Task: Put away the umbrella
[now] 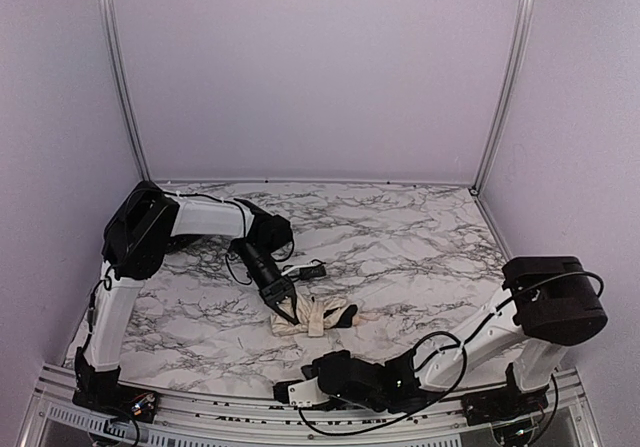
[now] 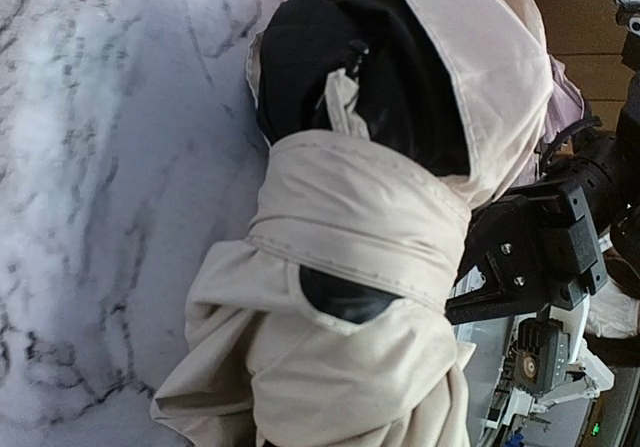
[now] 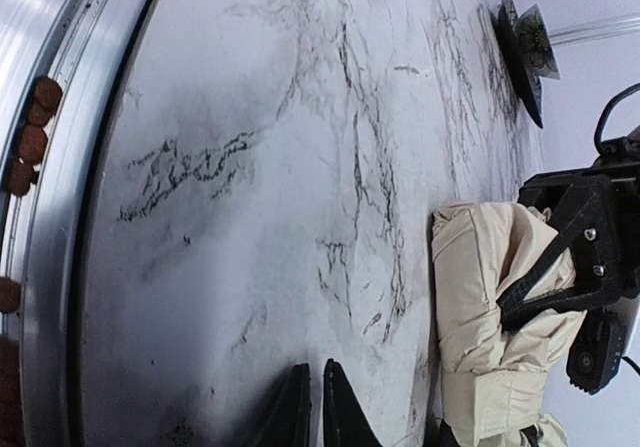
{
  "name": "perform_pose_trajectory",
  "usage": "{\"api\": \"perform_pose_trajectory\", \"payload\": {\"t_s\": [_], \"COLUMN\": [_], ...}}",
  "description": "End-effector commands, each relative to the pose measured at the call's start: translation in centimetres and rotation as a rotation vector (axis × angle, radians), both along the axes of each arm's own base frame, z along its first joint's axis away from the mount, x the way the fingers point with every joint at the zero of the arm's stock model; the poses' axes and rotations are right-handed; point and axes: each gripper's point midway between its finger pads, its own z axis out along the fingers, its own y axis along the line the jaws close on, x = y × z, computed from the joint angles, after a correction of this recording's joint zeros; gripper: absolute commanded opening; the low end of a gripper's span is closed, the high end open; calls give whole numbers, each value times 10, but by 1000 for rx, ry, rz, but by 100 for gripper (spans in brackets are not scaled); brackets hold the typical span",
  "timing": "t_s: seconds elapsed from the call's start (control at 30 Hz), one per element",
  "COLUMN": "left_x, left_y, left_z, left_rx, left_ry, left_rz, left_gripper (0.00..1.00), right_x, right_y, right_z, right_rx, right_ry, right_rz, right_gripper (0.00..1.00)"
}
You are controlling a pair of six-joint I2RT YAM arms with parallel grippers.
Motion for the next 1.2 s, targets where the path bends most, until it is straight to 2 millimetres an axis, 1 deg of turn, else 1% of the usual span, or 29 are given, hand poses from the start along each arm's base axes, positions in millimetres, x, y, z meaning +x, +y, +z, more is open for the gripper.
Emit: {"api": "perform_pose_trajectory", "payload": {"t_s": [0.0,0.03,0.1,0.2,0.27,0.3,0.37,0.43,0.5,0.53,0.63,0.73,0.83,0.93,1.07,1.17], "left_x": [29,28,28,26,24,24,22,22,21,20,19,20,19,18,16,15], "left_y": [78,77,74,68,63,62,61,61,62,62,61,60,60,61,60,60], "left_z": [-115,-114,-112,-108,-104,-103,-101,-103,-103,-104,-103,-101,-101,-101,-100,-100], "left_rx": [473,471,469,456,442,437,431,435,438,439,436,432,434,439,441,437], "left_ry": [-256,-261,-271,-290,-303,-308,-312,-311,-308,-307,-307,-309,-308,-308,-311,-310], "left_rz": [-54,-59,-66,-80,-97,-104,-112,-114,-115,-116,-119,-120,-122,-127,-136,-141], "left_gripper": [0,0,0,0,0,0,0,0,0,0,0,0,0,0,0,0], "right_x": [-1,-1,-6,-18,-22,-22,-14,-2,9,13,37,63,82,100,116,128], "right_y": [-80,-78,-65,-38,-24,-20,-20,-22,-22,-20,-16,-17,-12,-12,-14,-24], "right_z": [-62,-55,-36,9,42,57,81,93,96,98,95,88,83,68,53,39], "right_rx": [-407,-399,-368,-263,-161,-111,-33,8,15,14,0,-30,-54,-111,-158,-221], "right_ry": [29,33,40,61,128,162,197,177,139,147,154,114,93,72,59,14], "right_rz": [22,16,18,32,39,41,25,2,-14,-18,-71,-116,-142,-175,-195,-231], "right_gripper": [8,9,11,18,28,34,45,58,65,67,68,69,68,68,66,65]}}
